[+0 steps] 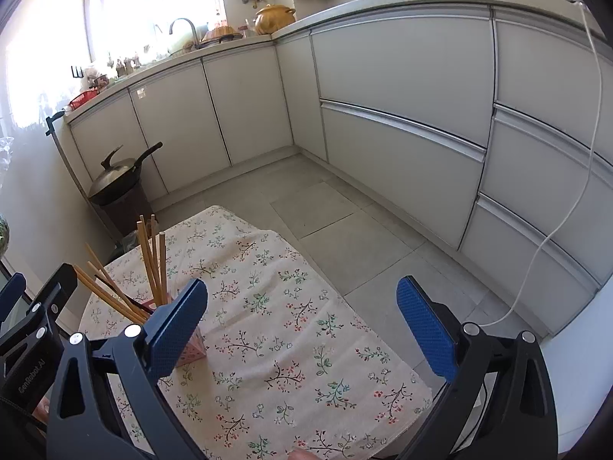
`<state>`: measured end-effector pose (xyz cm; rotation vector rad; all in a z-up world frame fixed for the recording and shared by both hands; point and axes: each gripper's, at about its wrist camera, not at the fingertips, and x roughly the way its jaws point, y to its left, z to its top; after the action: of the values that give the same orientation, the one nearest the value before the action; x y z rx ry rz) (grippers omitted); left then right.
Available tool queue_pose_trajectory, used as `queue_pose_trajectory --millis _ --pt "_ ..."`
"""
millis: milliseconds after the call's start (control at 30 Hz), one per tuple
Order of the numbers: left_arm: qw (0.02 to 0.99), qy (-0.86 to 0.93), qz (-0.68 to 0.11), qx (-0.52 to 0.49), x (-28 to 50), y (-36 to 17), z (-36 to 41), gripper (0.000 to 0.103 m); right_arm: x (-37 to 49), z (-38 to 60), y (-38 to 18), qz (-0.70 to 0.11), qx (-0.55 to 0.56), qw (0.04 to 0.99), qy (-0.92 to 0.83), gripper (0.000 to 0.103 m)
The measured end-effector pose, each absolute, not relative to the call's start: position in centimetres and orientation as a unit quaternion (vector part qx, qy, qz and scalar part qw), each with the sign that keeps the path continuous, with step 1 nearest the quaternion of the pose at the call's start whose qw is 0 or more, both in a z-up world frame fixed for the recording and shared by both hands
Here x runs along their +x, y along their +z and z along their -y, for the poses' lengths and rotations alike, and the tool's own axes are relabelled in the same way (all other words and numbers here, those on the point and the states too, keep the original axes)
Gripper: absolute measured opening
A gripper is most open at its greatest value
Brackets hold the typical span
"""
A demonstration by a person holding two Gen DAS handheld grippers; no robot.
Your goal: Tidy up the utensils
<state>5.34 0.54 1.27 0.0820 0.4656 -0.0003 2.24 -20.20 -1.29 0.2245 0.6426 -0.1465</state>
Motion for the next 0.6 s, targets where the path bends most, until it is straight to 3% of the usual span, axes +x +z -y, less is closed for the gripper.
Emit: queue_pose_trajectory --millis 600 --pt "0.969 0.002 -0.242 0.042 5.73 0.97 -0.69 0.096 2.28 20.32 -1.04 -0.316 0.106 0.94 -0.07 0.096"
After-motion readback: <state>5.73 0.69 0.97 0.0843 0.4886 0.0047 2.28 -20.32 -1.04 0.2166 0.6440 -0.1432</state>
